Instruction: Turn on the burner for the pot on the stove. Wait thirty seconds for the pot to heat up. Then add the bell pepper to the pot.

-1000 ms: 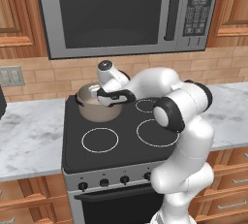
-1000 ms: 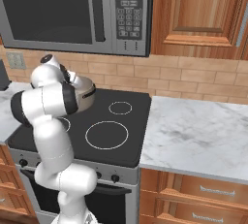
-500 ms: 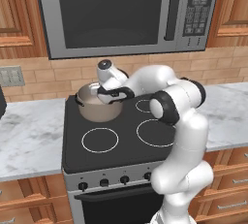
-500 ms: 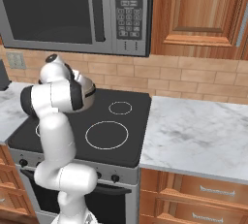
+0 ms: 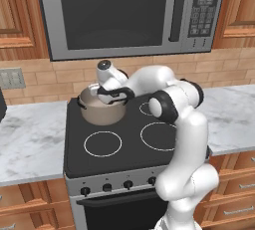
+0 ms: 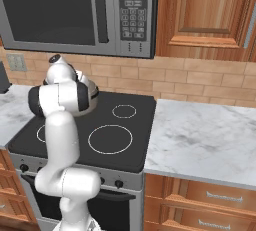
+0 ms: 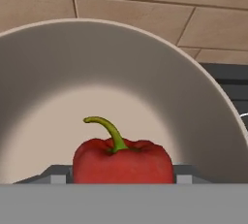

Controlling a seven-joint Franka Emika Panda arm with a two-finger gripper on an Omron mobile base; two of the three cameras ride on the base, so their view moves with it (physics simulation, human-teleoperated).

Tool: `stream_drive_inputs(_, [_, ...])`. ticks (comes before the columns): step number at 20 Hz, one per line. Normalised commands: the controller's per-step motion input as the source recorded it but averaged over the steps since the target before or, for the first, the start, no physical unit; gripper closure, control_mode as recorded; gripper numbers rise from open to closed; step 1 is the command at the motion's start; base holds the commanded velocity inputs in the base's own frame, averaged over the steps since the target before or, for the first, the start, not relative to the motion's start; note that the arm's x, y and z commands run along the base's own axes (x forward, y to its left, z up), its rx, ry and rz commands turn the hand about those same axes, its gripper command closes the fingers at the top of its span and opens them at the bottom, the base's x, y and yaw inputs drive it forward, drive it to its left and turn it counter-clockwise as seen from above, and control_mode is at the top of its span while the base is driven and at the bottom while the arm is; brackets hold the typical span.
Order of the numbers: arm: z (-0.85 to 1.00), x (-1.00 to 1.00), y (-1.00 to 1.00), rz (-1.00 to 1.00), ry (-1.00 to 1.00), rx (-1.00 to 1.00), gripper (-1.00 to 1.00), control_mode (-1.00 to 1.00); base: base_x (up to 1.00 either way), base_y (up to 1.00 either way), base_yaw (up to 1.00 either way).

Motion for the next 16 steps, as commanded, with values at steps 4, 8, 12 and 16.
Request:
stream_drive_inputs(4, [0.00,0.08,0.00,0.00,0.00,0.00,-1.00,-1.00,0.00,0.00,0.00])
stream_drive_inputs(8, [0.00,0.02,0.00,0.00,0.00,0.00,-1.00,-1.00,0.00,0.00,0.00])
stream_drive_inputs(12, [0.00,0.00,0.01,0.00,-0.02,0.00,-1.00,-1.00,0.00,0.00,0.00])
stream_drive_inputs(16, [0.00,0.00,0.02,0.00,0.00,0.00,-1.00,-1.00,0.00,0.00,0.00])
